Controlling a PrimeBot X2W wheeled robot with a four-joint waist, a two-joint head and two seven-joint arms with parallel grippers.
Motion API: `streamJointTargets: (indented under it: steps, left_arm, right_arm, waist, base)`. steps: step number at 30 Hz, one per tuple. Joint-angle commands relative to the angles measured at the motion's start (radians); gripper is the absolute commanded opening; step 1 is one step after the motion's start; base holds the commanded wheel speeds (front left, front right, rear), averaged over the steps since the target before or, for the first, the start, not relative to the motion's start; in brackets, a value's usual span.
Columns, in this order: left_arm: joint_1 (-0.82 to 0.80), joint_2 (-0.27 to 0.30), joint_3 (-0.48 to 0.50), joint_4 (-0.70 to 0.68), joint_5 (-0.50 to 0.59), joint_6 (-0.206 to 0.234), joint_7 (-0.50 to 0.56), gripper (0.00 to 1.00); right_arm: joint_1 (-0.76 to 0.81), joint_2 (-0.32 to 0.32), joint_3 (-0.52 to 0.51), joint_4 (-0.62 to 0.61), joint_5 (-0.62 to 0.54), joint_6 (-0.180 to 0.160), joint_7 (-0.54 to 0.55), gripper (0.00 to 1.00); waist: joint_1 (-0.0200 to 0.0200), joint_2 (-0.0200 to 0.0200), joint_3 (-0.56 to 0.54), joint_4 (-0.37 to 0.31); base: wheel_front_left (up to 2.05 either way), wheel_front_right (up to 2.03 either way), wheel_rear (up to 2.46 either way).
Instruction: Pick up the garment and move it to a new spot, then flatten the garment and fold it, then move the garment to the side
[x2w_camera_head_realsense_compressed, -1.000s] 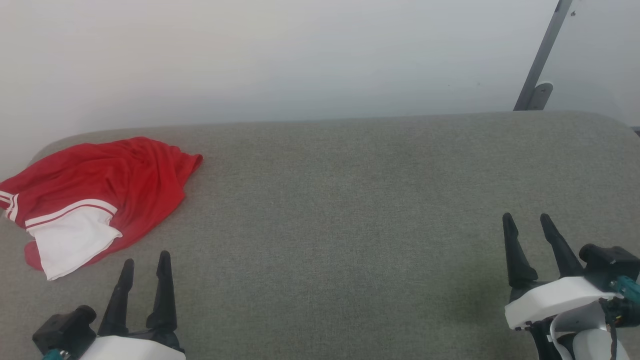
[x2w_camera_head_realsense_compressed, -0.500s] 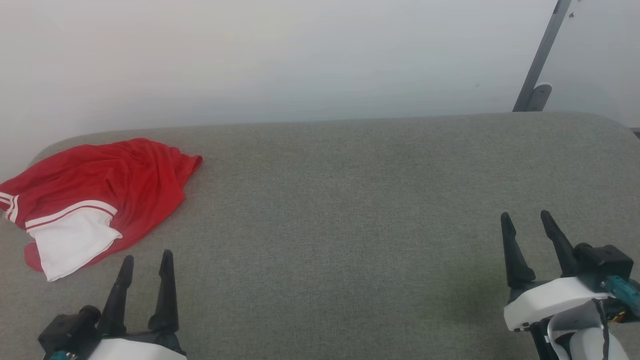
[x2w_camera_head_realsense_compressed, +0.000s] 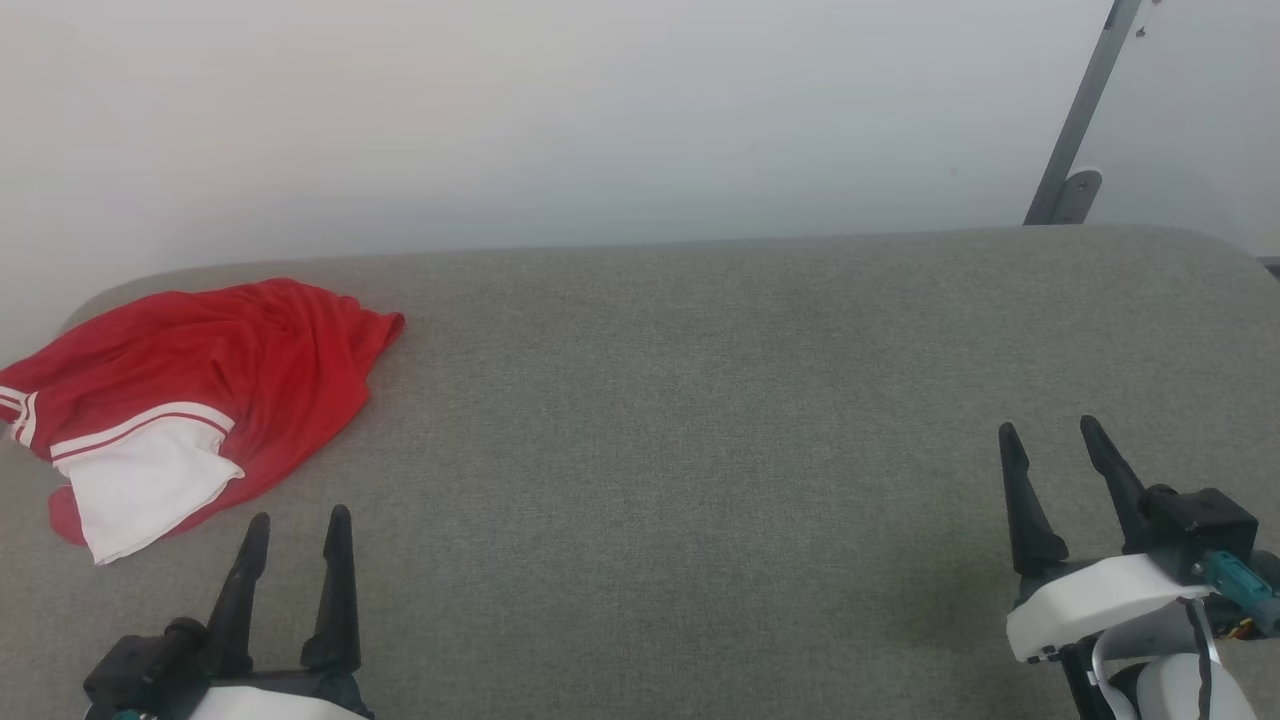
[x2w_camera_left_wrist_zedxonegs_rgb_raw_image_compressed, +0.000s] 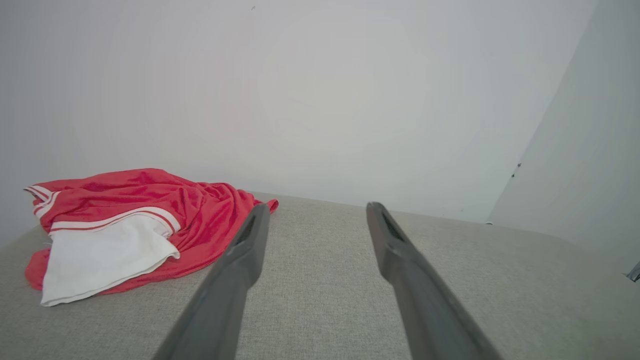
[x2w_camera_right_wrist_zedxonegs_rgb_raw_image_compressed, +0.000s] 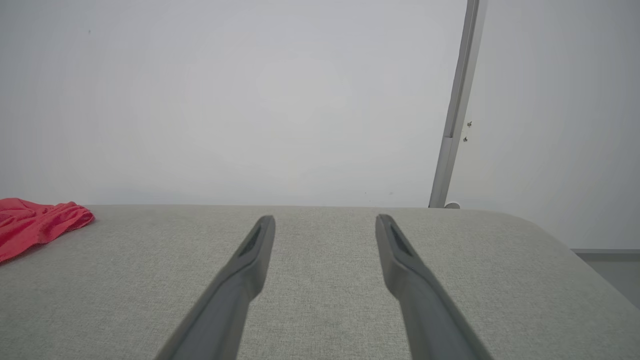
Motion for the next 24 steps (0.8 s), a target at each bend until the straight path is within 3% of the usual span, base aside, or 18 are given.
streamJointTargets:
  steps: [1, 12, 24]
  left_arm:
    - [0.005, 0.004, 0.0, -0.004, 0.01, 0.004, -0.004, 1.0]
    - [-0.001, 0.004, 0.006, -0.001, 0.01, 0.027, -0.003, 1.0]
    - [0.028, 0.035, 0.065, -0.034, -0.001, 0.087, 0.034, 1.0]
  right_arm:
    - [-0.007, 0.001, 0.0, -0.006, -0.004, 0.0, -0.006, 1.0]
    - [0.001, 0.0, 0.018, 0.0, 0.005, 0.0, 0.001, 1.0]
    - [-0.004, -0.005, 0.132, 0.031, 0.037, 0.0, 0.018, 1.0]
  waist:
    - [-0.0001, 0.0, 0.0, 0.0]
    - [-0.0001, 0.0, -0.009, 0.033]
    - [-0.0001, 0.0, -0.077, 0.255]
  base:
    - [0.0, 0.0, 0.0]
    - [0.0, 0.0, 0.0]
    - [0.0, 0.0, 0.0]
